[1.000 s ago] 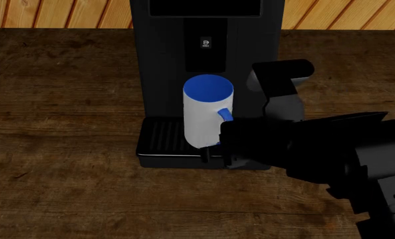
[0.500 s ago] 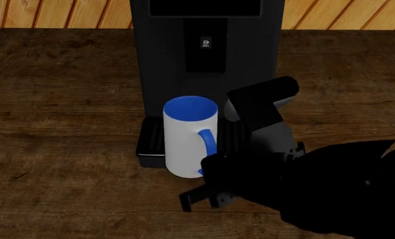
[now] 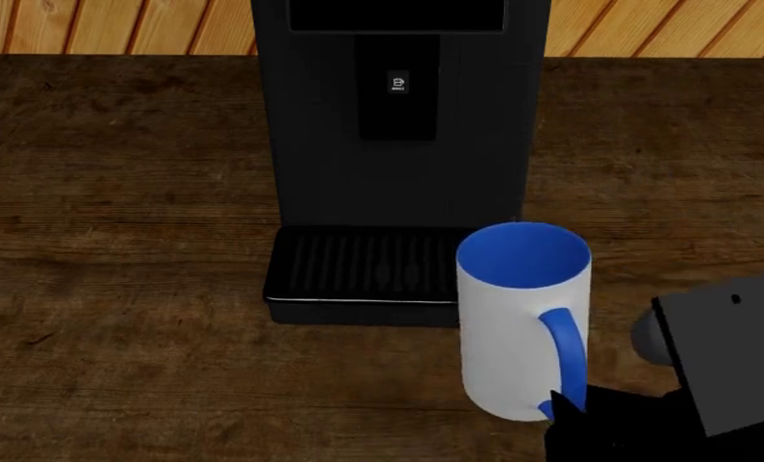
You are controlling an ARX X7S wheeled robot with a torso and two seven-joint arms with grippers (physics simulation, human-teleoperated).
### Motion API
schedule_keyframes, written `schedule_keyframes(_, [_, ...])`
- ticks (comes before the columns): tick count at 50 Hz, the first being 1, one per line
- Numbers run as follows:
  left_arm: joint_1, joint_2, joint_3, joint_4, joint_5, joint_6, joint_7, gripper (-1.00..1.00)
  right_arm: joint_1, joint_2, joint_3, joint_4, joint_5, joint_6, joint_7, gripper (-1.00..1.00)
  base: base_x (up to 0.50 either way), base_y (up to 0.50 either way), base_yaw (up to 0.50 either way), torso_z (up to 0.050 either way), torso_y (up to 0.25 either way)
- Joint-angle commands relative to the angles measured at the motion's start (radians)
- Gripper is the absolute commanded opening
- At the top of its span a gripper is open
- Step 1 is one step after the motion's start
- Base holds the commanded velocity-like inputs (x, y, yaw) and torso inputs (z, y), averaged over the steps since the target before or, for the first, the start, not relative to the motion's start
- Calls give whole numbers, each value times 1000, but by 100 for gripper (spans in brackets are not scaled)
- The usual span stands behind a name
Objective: Pick the mug from under the coffee machine dispenser and place it on the counter.
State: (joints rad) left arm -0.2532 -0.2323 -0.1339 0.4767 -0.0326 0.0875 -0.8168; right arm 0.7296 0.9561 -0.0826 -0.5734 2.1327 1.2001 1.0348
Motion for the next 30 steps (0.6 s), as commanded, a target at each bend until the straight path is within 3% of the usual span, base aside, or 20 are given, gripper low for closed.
schedule_keyframes(1, [1, -5, 1, 2, -6, 0, -4, 100, -225, 114, 287, -76, 52, -41, 53, -100, 0, 0, 0, 0, 0])
schedule_keyframes(5, [1, -6, 2, 0, -6, 1, -6, 100, -280, 77, 386, -12, -43, 9, -21, -100, 0, 0, 0, 0, 0])
schedule_keyframes(9, [0, -8, 5, -3, -4, 2, -7, 100, -239, 31, 377, 76, -200, 57, -125, -100, 0, 0, 0, 0, 0])
schedule_keyframes(15, [1, -9, 7, -3, -1, 3, -11, 100, -125, -1, 278, 185, -418, 97, -256, -100, 0, 0, 0, 0, 0])
schedule_keyframes(30, [3, -16, 13, 0, -5, 4, -13, 100, -31, -126, 64, 406, -835, -37, -591, -100, 0, 0, 0, 0, 1])
